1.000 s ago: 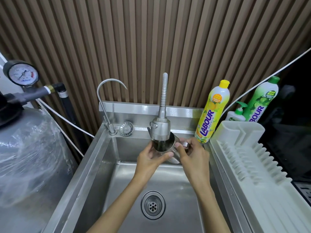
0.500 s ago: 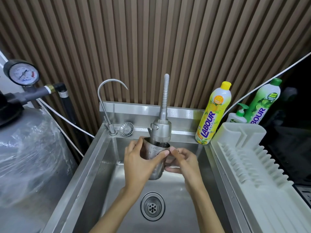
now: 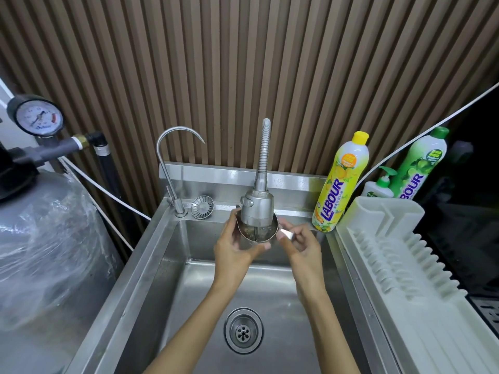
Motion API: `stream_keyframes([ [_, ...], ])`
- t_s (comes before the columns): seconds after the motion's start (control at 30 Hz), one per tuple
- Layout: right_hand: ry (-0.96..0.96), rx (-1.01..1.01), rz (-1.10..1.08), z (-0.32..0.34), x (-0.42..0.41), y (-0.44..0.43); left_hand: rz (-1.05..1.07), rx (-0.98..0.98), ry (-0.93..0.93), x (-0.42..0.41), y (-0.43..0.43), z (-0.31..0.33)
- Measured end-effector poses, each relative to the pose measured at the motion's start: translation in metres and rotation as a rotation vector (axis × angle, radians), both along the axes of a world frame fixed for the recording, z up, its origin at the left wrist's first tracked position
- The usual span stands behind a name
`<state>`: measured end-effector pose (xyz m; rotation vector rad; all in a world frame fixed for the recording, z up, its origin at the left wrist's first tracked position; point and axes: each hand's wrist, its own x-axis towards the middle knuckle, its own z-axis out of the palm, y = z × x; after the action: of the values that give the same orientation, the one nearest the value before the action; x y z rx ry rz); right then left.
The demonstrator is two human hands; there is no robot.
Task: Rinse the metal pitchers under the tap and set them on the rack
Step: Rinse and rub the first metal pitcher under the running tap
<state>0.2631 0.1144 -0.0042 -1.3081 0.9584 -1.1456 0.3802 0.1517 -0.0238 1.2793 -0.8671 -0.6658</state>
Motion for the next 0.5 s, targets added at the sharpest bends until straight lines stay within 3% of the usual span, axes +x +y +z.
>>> stream_keyframes([
  [0.1, -0.282, 0.221, 0.157, -0.014, 0.005, -0.004, 0.086, 0.02, -0.229, 0.004, 0.006, 0.014],
  [0.17, -0.319, 0.302, 0.218, -0.015, 0.006, -0.004, 0.157, 0.043, -0.31, 0.004, 0.012, 0.021],
  [0.3, -0.14, 0.282, 0.192, -0.002, 0.006, -0.001, 0.314, 0.146, -0.385, 0.002, 0.02, 0.028],
  [0.43, 0.133, 0.173, 0.055, 0.02, -0.006, -0.001, 0.218, 0.212, -0.332, 0.001, 0.023, 0.024],
  [0.5, 0.336, 0.011, -0.017, 0.028, -0.014, -0.002, 0.143, 0.228, -0.245, -0.002, 0.023, 0.017],
])
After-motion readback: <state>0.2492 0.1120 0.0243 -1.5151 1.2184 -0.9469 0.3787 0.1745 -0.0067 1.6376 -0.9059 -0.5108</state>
